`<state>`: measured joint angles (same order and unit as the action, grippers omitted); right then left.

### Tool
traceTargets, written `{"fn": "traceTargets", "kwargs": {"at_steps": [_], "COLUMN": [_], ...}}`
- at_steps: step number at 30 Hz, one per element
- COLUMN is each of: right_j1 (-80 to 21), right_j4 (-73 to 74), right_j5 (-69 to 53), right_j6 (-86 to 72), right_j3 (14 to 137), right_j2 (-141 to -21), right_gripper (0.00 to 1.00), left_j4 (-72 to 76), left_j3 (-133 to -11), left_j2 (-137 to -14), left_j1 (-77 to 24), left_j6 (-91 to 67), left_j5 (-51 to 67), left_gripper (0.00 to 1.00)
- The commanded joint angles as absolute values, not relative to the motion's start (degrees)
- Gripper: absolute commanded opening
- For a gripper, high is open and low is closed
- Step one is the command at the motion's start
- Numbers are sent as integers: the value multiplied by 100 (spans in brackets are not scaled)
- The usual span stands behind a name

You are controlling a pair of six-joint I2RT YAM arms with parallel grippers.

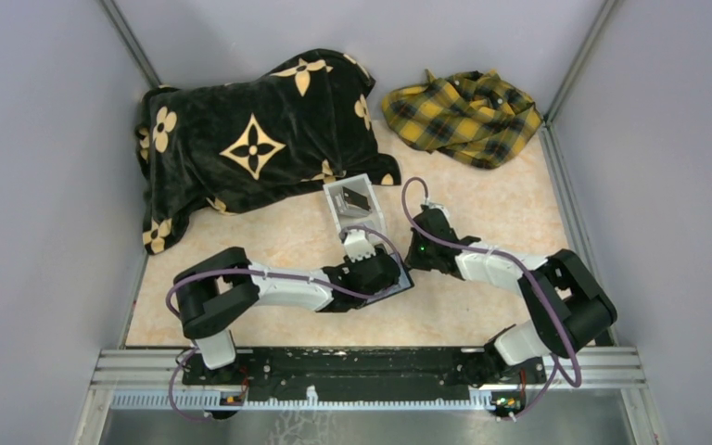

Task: Put the credit cards into the card holder
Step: Insert the credit card into the card holder, then close the card holder at the center of the board.

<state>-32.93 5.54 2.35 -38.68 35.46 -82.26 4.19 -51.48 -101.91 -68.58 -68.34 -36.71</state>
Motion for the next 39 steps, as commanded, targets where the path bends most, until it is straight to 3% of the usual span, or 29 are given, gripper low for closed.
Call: {"fn": "traceTargets", "kwargs": {"at_steps": [1,23,31,39], "right_j1": [-3547,-3645,-3652,-3658], "right_j4": [1080,1453,1396,1704], "right_j5": [-55,144,-131,-131], "right_j6": [-3984,-3895,-3572,-3371], "right_j3": [3485,3779,3971,4072], "right_j2": [-8465,-7827,-7423,-6835], "right_gripper": [0,0,25,34], "left_j4": [521,-297,-1034,-993], "left_j3": [-4972,-4618,-4159,-3225], "left_j2": [-10019,-8780,-8113,-7488], "left_j1": [-6695,-6581,-6583,-6707], "left_j6": [-6598,-6400,-6826,-7458], "left_j5": [-3601,-3973,-3772,-3176], "left_gripper": [60,66,74,77]}}
